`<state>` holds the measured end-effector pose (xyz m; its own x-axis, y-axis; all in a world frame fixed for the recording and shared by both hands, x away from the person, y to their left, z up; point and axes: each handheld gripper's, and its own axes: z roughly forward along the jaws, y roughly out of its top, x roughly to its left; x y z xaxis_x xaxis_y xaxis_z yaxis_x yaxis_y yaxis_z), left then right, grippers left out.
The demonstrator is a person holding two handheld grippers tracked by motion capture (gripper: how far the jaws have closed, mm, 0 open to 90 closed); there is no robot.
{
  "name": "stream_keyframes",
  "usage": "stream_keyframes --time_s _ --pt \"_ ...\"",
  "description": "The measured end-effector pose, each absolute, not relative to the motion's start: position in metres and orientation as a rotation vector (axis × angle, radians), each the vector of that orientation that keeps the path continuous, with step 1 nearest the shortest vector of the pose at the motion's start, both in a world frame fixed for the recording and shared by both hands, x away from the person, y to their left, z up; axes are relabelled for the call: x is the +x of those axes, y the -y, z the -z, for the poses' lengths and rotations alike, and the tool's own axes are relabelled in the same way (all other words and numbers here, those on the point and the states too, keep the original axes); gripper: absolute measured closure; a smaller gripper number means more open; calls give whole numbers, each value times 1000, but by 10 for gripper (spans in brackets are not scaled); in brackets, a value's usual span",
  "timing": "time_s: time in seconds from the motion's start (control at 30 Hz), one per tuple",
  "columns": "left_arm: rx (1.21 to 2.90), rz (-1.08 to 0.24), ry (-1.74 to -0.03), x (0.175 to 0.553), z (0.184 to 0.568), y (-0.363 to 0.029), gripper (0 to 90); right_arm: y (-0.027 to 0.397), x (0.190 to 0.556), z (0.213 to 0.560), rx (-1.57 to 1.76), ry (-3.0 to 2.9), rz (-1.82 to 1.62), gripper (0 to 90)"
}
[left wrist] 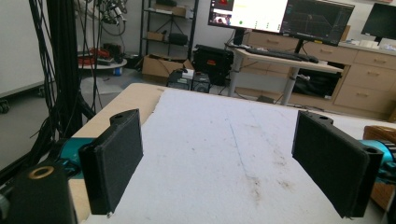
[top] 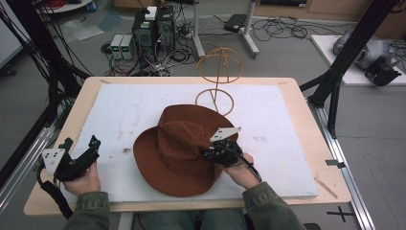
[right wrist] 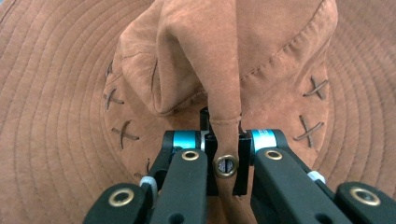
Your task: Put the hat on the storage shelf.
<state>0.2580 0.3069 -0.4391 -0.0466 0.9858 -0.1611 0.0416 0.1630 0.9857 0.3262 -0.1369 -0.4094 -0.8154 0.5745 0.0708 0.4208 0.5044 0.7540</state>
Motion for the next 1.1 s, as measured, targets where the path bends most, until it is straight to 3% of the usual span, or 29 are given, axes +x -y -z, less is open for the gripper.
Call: stream_keyframes --time_s 0.63,1.1 --pt "1098 -1093 -1357 258 440 -309 170 142 316 407 785 -2413 -1365 891" --pt "1096 -1096 -1363 259 440 -307 170 150 301 381 681 -2256 -1645 890"
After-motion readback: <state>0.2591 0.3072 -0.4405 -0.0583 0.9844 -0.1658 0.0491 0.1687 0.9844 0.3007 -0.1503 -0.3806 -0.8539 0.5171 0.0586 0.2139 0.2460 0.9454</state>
